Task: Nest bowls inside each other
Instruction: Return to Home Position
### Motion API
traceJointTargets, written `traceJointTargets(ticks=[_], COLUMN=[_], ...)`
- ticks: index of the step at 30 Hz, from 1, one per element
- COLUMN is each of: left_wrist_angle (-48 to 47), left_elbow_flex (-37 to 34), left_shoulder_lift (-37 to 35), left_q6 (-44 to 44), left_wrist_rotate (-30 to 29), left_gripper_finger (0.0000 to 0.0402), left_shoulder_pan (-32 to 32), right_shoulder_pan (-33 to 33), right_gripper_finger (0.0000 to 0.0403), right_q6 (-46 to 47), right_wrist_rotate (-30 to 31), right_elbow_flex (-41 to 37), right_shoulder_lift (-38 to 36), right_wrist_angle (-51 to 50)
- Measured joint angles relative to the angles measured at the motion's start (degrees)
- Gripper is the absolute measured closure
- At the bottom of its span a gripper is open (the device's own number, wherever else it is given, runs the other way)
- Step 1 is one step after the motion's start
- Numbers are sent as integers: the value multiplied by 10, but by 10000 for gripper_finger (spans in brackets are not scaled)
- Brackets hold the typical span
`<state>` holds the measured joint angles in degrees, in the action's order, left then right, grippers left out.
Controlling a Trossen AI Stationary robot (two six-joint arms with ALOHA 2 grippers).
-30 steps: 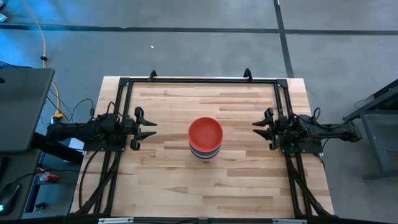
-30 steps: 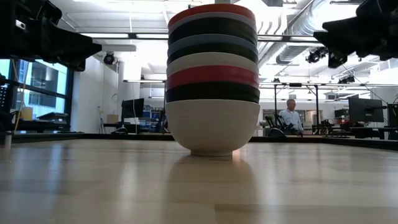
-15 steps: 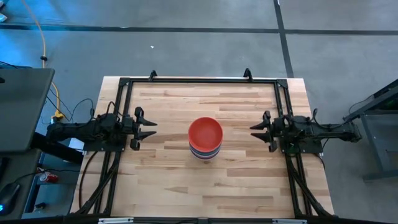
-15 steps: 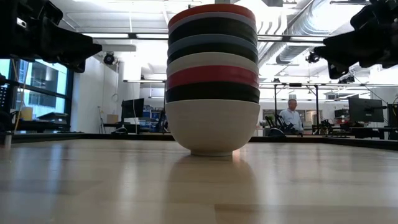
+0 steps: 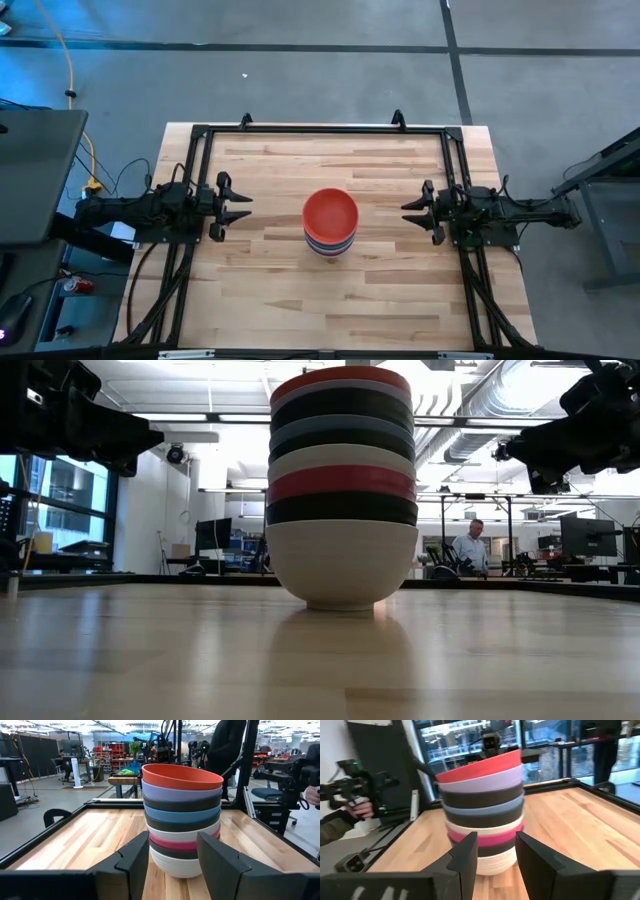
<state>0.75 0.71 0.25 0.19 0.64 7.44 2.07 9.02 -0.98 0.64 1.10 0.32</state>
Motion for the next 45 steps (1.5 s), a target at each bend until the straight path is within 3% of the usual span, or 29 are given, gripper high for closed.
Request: traceJointTargets(ticks=[7, 12, 24, 33, 42, 45], left_wrist_angle=[0, 0, 0, 0, 0, 0], left_elbow_flex=[0, 0, 0, 0, 0, 0], left_shoulder_lift=[0, 0, 0, 0, 0, 0], left_q6=[0, 0, 0, 0, 0, 0], left_wrist_rotate=[0, 0, 0, 0, 0, 0], left_gripper_finger=[249, 249, 249, 249, 249, 249], left_shoulder_pan=[0, 0, 0, 0, 0, 0], right_shoulder_pan=[0, 0, 0, 0, 0, 0], right_gripper_finger=[277, 277, 277, 277, 277, 277], right_q6=[-78, -118, -121, -142, -67, -76], right_wrist_rotate=[-106, -161, -113, -87, 15, 23], right_elbow_flex=[1, 20, 23, 22, -1, -1], right_shoulder_lift=[0, 0, 0, 0, 1, 0], right_wrist_angle=[12, -36, -44, 47, 27, 31])
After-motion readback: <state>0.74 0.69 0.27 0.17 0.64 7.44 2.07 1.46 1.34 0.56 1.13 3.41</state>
